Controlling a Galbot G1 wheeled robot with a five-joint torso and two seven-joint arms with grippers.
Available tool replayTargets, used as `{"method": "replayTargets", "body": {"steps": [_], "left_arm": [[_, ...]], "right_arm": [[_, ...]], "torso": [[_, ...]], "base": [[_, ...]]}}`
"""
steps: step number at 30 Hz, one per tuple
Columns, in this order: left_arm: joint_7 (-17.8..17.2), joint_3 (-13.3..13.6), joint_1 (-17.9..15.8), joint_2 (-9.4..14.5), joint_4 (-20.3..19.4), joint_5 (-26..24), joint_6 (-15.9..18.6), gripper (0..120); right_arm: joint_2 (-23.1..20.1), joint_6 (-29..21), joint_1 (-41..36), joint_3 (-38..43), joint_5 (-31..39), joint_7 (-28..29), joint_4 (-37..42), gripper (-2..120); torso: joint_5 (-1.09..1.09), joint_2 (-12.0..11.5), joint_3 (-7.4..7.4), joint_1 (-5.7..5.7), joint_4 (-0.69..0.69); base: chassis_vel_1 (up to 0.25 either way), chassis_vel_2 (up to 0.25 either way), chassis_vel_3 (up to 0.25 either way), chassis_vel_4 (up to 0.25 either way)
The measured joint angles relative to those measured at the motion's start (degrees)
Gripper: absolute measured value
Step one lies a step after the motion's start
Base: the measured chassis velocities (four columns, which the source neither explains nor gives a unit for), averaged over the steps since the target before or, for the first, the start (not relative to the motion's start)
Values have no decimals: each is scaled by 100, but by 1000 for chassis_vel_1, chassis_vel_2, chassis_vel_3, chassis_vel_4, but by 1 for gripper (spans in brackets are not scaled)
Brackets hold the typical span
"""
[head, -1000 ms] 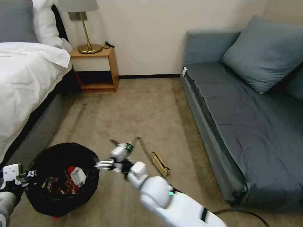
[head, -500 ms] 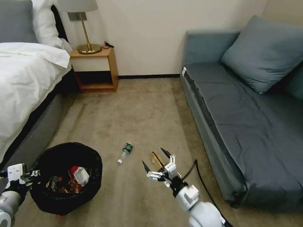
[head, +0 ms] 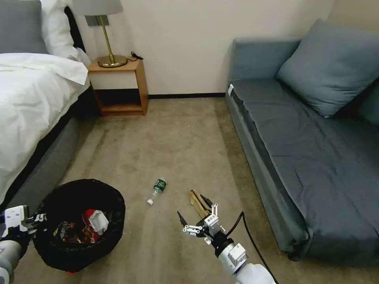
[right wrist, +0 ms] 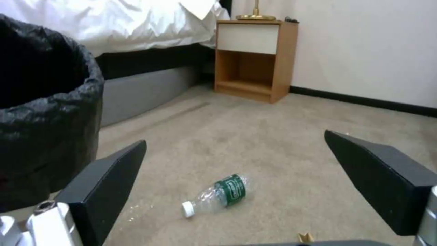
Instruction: Pick up the trash bin, then pick up the garbage on the floor and place it into the trash bin.
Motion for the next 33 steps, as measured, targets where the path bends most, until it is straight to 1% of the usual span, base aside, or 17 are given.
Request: {"method": "replayTargets", "body": {"steps": [6,13,18,31,33], "left_arm": [[1,1,-26,18,0,-3,0,6],[1,18,-51,27,17,-4,6,6],[6,17,-51,26,65,-4,8,6],[13,-45,-43,42,118,-18,8,6],[15,-47,-44,46,118,-23,8,6]], "right_arm": [[-57,-37,52,-29,-2,15,-76,100],[-98,-118,102,-83,3,33,-166,100],[-186,-534,144,-256,240,36,-154,100],[-200,-807,329,-401,223,145,-442,100],[-226,-1040,362,-442,205,231,-485,100]], "torso": [[0,0,0,0,0],[-1,-1,1,0,-1],[0,0,1,0,-1],[0,-1,1,0,-1],[0,0,1,0,-1]], "base": [[-75,62,66,-53],[-109,106,103,-117],[-101,96,99,-111],[-101,100,102,-102],[-112,115,119,-122]]}}
